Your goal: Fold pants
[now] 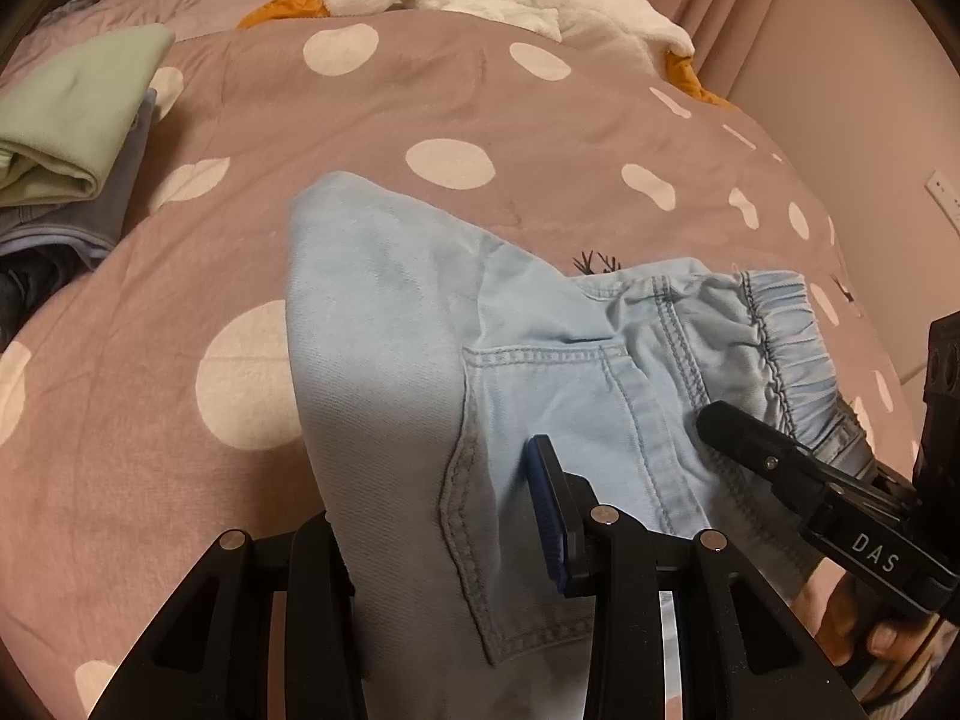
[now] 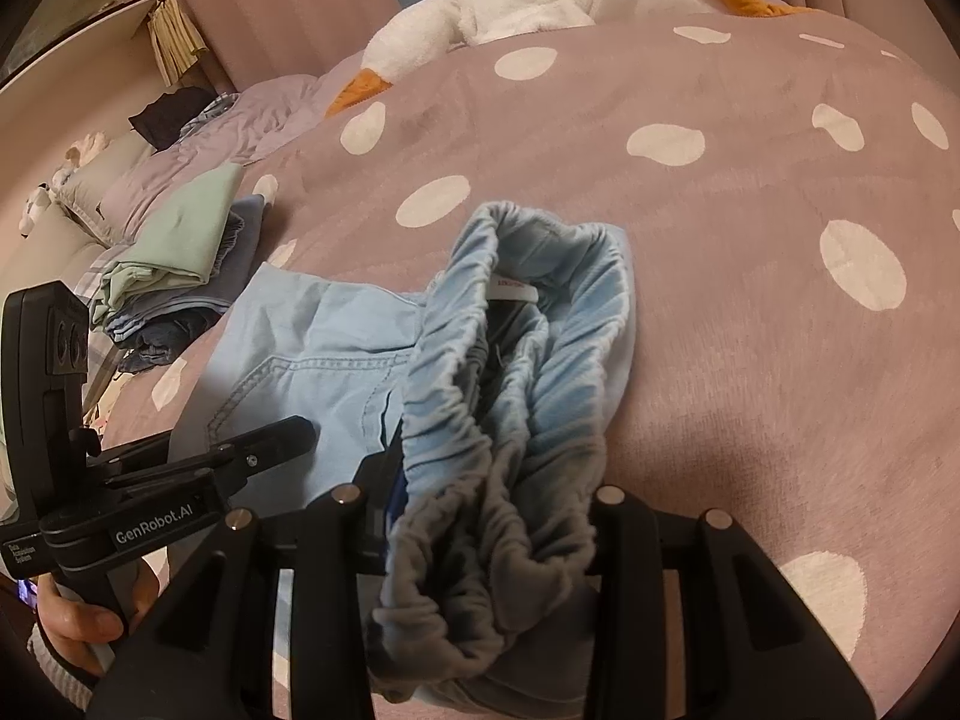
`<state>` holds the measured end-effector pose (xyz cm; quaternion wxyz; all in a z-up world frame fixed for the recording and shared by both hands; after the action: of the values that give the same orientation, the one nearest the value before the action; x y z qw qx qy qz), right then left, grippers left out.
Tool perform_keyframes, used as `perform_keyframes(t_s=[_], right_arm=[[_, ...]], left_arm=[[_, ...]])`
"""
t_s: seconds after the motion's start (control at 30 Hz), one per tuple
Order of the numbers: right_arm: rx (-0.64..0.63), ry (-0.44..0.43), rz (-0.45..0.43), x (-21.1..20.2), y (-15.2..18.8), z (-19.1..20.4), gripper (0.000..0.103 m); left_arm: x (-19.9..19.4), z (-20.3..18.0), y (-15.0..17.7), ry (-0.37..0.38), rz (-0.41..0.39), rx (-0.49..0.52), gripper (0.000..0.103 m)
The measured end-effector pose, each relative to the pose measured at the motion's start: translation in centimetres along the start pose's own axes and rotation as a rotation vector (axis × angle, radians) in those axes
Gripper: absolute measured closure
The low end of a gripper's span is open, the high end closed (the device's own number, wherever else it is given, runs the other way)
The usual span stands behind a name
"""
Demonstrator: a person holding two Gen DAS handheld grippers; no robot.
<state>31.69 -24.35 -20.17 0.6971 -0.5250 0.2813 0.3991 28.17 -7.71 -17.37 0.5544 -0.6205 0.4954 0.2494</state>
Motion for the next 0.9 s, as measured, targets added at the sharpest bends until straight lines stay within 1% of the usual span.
perform_keyframes(t_s=[0.27,0.47,0.57,0.73,0.83,0.9], right_arm=[[0.028,-0.009,0.03,1.0,0.6,-1.3,0.06],[0.048,-0.016,0.029,1.2,0.8,-1.8,0.055],[0.049,-0.007,0.029,1.2,0.6,-2.1,0.051],[0.056,0.003,0.034,0.9,0.7,-2.1,0.045],[0.045,0.009,0.045,0.5,1.3,-1.9,0.043],[0.039,0.012,0.051,0.2,1.9,-2.0,0.04]], left_arm=[[0.4,0.5,0.2,-0.002,0.006,-0.011,0.067],[0.6,1.1,0.2,-0.017,0.008,-0.029,0.054],[0.5,1.3,0.3,-0.048,0.002,-0.022,0.046],[0.0,1.6,1.1,-0.062,0.006,-0.017,0.045],[-0.3,1.8,1.7,-0.065,0.008,-0.015,0.045],[-0.6,1.7,2.3,-0.069,0.008,-0.009,0.045]])
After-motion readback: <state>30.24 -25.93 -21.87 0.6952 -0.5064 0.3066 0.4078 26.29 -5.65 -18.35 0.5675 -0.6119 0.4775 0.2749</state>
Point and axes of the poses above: each gripper's, at about its wrist camera, not at the fingertips, and x roughly the way its jaws point, z to its left, y to its underside, the point moved 7 cm from there along x, roughly the way its jaws point, and after that the axes turned 6 degrees about z, right-handed, at the moved point
